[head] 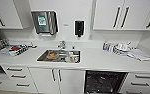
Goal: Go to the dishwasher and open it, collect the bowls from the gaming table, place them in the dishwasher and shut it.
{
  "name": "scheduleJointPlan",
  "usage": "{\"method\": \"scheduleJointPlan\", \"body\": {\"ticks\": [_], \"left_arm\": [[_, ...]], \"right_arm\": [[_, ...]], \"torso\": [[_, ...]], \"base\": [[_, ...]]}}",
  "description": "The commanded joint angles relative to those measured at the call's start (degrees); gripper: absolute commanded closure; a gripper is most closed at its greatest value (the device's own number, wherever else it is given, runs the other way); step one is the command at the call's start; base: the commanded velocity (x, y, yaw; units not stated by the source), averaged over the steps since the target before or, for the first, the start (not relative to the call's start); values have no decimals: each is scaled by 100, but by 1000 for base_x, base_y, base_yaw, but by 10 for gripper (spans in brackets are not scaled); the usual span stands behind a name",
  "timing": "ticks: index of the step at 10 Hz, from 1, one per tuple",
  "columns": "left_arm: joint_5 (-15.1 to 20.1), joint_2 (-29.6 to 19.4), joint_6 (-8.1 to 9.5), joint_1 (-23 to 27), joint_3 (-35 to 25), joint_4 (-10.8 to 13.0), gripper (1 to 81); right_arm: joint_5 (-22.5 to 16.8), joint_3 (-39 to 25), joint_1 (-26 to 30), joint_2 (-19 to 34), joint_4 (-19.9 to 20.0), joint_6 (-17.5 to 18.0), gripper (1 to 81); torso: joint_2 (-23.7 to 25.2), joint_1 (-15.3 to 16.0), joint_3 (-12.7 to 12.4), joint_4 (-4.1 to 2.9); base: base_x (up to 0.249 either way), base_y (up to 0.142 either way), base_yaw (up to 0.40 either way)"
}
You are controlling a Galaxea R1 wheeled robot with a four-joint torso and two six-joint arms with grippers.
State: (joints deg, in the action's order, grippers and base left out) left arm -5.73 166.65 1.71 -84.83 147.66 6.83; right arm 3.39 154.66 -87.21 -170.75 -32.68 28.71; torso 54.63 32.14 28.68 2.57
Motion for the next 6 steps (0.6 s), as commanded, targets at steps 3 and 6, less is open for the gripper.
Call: {"method": "scheduleJointPlan", "body": {"ticks": [3,6], "left_arm": [[318,203,-4,155,395,56,10],[318,203,-4,155,395,82,10]], "right_arm": [[-277,37,173,48,-54,-6,10],[-286,72,172,-14,-45,21,10]], "torso": [[-861,-568,-212,0],[-1399,-911,-295,0]], "base": [[0,0,0],[0,0,0]]}}
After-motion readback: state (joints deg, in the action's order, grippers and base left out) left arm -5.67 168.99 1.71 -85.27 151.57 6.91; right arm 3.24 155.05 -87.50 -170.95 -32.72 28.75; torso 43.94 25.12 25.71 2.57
